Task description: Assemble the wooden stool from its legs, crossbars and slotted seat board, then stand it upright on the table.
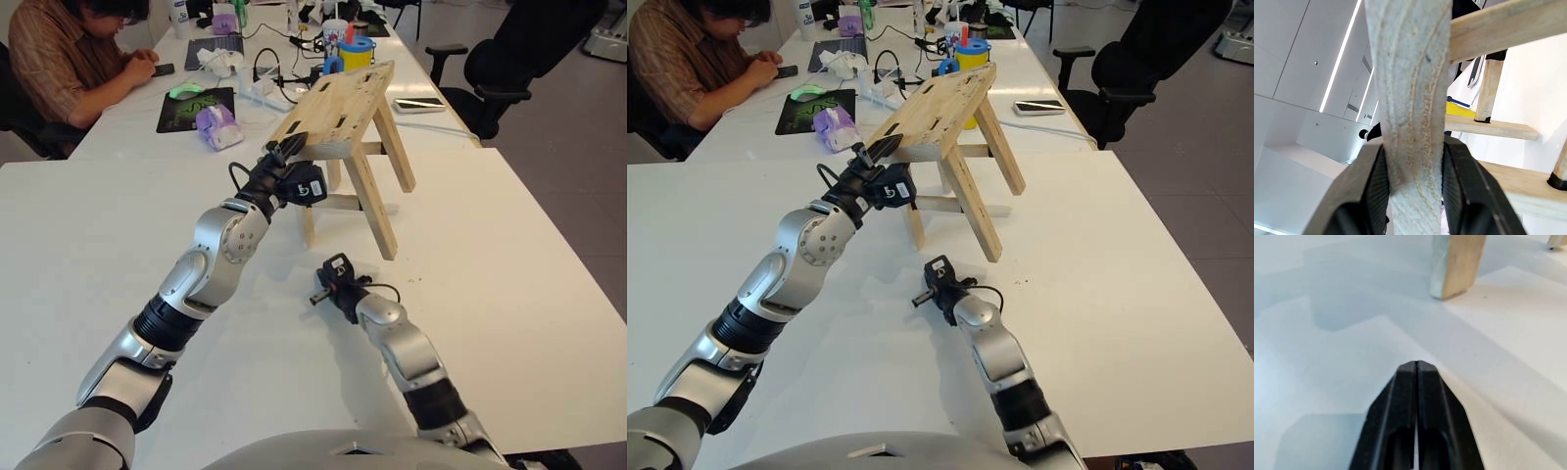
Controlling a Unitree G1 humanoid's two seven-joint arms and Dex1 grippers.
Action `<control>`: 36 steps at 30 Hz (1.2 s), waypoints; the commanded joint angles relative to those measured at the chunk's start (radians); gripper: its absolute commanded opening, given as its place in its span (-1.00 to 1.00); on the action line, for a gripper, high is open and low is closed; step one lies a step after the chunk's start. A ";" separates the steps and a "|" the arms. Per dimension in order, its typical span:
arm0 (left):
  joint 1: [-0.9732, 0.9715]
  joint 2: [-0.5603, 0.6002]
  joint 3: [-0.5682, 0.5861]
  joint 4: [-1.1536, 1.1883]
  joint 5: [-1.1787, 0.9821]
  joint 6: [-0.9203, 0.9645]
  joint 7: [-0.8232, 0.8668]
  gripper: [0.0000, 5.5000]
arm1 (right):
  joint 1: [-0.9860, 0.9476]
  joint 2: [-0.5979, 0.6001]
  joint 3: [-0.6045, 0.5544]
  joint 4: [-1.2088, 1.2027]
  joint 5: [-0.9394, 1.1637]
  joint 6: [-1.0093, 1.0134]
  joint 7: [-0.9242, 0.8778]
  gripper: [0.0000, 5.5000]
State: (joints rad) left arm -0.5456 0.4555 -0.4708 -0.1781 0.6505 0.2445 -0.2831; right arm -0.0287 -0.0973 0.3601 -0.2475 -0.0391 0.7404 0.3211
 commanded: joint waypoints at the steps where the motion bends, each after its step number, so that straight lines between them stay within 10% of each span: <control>1: 0.155 0.067 -0.057 0.090 0.009 -0.021 -0.110 -0.53 | 0.083 -0.079 -0.069 -0.226 0.138 0.165 0.114 -1.00; 7: 0.142 0.066 -0.075 0.100 -0.003 -0.138 -0.138 -0.53 | 0.056 -0.107 -0.253 -0.235 0.309 0.242 0.175 -1.00; 18: 0.236 -0.042 0.220 -0.070 -0.256 -0.158 -0.020 0.18 | 0.106 -0.174 -0.261 -0.235 0.381 0.214 0.203 -1.00; 26: 0.596 -0.089 0.490 -0.208 -0.710 -0.111 -0.159 0.29 | 0.048 -0.277 -0.347 -0.234 0.421 0.235 0.210 -1.00; 36: 0.526 -0.124 0.374 -0.356 -1.466 0.313 -0.424 0.29 | -0.113 -0.349 -0.420 0.140 0.315 0.102 0.129 -1.00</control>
State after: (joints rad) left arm 0.0725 0.3744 -0.0460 -0.5484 -0.7438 0.4800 -0.7138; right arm -0.0674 -0.4538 -0.0416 -0.1989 0.3100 0.8815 0.4884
